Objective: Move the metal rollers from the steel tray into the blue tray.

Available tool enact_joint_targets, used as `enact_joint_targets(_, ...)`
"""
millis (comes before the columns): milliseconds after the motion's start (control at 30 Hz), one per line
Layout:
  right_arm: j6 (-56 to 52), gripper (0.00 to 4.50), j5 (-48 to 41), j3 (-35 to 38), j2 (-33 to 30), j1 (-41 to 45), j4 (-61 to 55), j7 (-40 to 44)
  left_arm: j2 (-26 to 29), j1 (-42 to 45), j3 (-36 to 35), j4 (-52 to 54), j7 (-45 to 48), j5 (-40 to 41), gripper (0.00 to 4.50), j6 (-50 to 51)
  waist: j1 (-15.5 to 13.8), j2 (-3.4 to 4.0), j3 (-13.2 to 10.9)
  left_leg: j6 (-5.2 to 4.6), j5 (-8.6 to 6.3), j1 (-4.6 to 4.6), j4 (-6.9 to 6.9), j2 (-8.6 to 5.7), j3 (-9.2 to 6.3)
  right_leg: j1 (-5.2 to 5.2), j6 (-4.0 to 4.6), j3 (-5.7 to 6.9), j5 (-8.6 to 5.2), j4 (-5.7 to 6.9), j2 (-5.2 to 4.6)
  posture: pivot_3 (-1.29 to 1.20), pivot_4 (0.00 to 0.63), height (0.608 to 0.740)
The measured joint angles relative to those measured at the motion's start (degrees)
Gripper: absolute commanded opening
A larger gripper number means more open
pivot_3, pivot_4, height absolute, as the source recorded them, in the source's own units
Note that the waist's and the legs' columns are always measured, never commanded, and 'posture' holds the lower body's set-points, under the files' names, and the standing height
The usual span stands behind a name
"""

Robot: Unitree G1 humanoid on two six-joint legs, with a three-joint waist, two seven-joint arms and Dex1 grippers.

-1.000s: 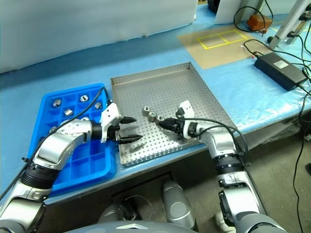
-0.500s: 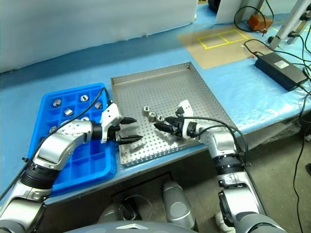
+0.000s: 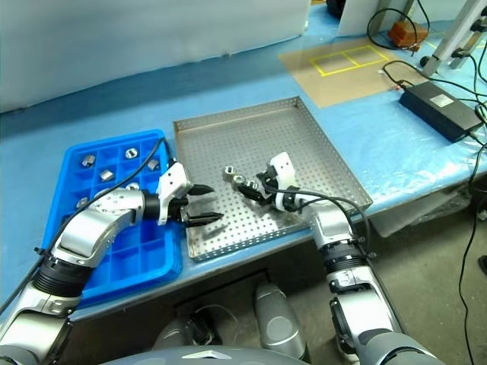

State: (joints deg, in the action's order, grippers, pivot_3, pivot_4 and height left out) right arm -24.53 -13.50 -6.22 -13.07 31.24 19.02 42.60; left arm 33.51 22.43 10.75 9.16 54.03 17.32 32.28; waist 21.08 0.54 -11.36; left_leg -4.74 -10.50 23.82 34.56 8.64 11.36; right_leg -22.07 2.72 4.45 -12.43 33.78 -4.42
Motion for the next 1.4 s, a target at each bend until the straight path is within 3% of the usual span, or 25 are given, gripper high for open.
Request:
enact_joint_targets(100, 0.35, 3.49, 0.09, -0.39, -0.4, 0.0, 0.38, 1.67, 0.0, 0.0, 0.0, 0.01, -0.1, 0.0, 4.11, 0.03, -0.01, 0.0, 0.0, 0.01, 0.0, -0.01, 0.02, -0.01, 0.0, 0.02, 0.0, 0.0, 0.0, 0.0, 0.0, -0.67, 0.15, 0.74)
enact_joint_targets(267, 0.89, 1.72, 0.92, -1.54, -0.94, -0.22, 0.82, 3.82, 0.01, 0.0, 0.0, 0.03, -0.36, 0.01, 4.11, 0.07, -0.01, 0.0, 0.0, -0.03, 0.02, 0.0, 0.02, 0.0, 0.0, 0.01, 0.01, 0.0, 0.01, 0.02, 0.0, -0.67, 0.15, 0.74)
enact_joint_targets(300, 1.27, 1.64, 1.14, -1.62, -0.94, -0.21, 1.03, 3.8, 0.06, 0.0, -0.01, 0.03, -0.37, 0.01, 4.11, 0.07, -0.02, 0.0, 0.0, -0.03, 0.02, 0.0, 0.02, 0.0, 0.0, 0.01, 0.01, 0.0, 0.01, 0.02, 0.0, -0.67, 0.15, 0.74)
enact_joint_targets(633, 0.2, 1.64, 0.85, -1.37, -0.66, 0.4, 1.38, 4.04, 0.82, 0.12, -1.31, -0.36, -0.96, 0.1, 4.11, 0.02, -0.01, 0.0, 0.0, -0.02, 0.01, -0.03, 0.06, 0.01, 0.0, 0.03, 0.02, 0.0, 0.02, 0.09, 0.0, -0.68, 0.15, 0.74)
enact_joint_targets(967, -18.72, 1.64, -14.27, 5.03, -2.32, 5.97, -10.16, 9.61, 2.39, 4.24, -14.13, -4.89, -0.68, 5.34, 4.11, -3.37, -0.39, 0.08, -0.06, -0.14, 0.07, 0.08, 0.06, 0.03, 0.0, -0.07, 0.03, 0.01, 0.02, 0.11, 0.0, -0.66, 0.15, 0.74)
enact_joint_targets(1067, -23.18, 1.64, -18.8, 7.74, -2.67, 6.93, -12.86, 9.74, 2.45, 3.88, -15.87, -5.49, -0.44, 4.87, 4.11, -9.33, -1.05, 0.08, -0.06, -0.14, 0.07, 0.05, 0.06, 0.03, 0.0, -0.05, 0.03, 0.01, 0.02, 0.11, 0.01, -0.66, 0.15, 0.74)
enact_joint_targets(1233, -27.32, 1.64, -20.92, 5.55, -3.98, 6.01, -15.84, 11.17, -0.64, 3.66, -15.61, -8.86, -1.96, -0.32, 4.11, -26.17, -2.36, 0.08, -0.06, -0.13, 0.08, 0.07, 0.09, 0.03, 0.0, -0.04, 0.03, 0.01, 0.03, 0.11, 0.01, -0.65, 0.15, 0.74)
enact_joint_targets(1400, -29.07, 1.64, -22.71, 4.91, -5.47, 5.97, -17.53, 13.05, -0.15, 3.71, -13.78, -10.08, 0.36, -2.87, 4.11, -34.39, -3.44, 0.08, -0.06, -0.13, 0.08, 0.06, 0.09, 0.04, 0.0, -0.05, 0.03, -0.01, 0.03, 0.13, 0.01, -0.65, 0.15, 0.74)
